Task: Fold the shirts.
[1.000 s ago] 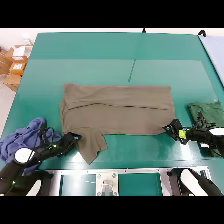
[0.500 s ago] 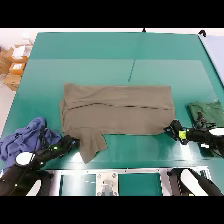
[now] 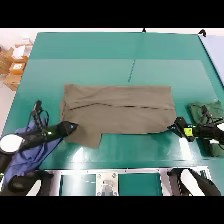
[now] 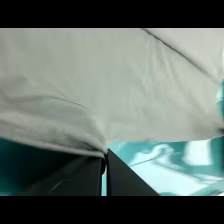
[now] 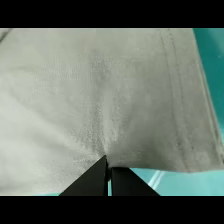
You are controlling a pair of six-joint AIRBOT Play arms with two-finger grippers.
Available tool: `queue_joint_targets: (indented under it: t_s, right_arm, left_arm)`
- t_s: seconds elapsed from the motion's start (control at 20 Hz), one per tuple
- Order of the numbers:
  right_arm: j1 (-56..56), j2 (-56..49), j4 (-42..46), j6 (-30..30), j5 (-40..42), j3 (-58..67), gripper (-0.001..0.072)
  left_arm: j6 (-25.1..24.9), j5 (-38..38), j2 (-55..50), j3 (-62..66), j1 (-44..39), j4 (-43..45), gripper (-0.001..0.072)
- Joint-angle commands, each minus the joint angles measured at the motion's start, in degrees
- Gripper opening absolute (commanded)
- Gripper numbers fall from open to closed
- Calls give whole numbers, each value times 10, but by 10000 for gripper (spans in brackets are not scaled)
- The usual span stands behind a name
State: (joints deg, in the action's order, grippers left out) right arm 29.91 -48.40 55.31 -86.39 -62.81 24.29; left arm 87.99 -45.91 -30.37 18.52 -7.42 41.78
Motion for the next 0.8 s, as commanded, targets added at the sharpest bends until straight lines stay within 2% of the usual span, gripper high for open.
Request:
queue_joint_targets:
  t_s: [0.0,0.15,0.25,0.4,0.75]
  right_arm:
    - [-1,11,13,-16,-39,40,17]
    - [-2,-6,-24,-14,-37,101,16]
    - [-14,-51,-37,-10,-37,160,17]
    - [-47,-139,-60,-10,-25,256,17]
    - [-101,-414,-69,-17,7,473,17]
  left_arm:
    - [61,-36,0,92,0,134,29]
    - [55,-10,-27,148,0,145,29]
    - [25,-12,-90,190,0,146,28]
    - [-16,3,-203,282,0,155,28]
    - [-63,19,-511,518,0,174,31]
